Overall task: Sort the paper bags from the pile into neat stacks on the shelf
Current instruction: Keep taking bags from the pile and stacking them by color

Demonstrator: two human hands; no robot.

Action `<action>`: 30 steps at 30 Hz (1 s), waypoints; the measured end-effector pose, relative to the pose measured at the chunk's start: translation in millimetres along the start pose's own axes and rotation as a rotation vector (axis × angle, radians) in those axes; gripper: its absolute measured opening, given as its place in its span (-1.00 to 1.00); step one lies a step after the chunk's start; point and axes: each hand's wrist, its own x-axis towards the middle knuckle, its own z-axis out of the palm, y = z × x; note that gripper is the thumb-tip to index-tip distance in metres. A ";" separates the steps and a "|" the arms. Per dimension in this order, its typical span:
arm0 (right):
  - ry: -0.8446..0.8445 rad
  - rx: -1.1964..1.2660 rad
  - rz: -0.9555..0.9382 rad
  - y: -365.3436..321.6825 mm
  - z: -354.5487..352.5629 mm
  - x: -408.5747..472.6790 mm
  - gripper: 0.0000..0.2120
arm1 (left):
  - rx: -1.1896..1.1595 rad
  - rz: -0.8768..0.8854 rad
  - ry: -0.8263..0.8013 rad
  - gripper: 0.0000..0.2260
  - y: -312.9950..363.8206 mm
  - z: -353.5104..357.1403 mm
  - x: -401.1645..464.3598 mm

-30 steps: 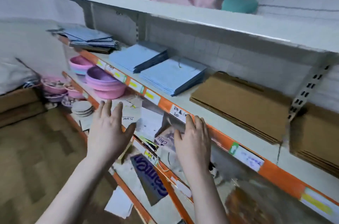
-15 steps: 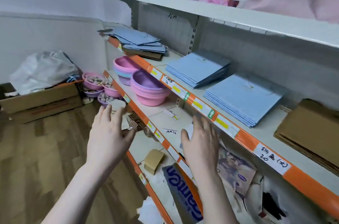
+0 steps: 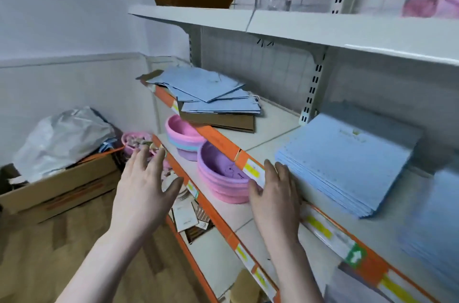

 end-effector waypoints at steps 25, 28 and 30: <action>0.103 -0.207 0.273 -174.6 252.2 257.7 -0.54 | -0.236 0.309 -0.224 -0.46 -173.3 143.9 431.4; 0.026 -0.290 0.324 -173.3 254.2 278.6 -0.50 | -0.268 0.365 -0.276 -0.45 -160.8 164.3 461.5; -0.009 -0.325 0.350 -167.9 256.7 292.4 -0.49 | -0.271 0.387 -0.310 -0.42 -150.2 178.5 479.5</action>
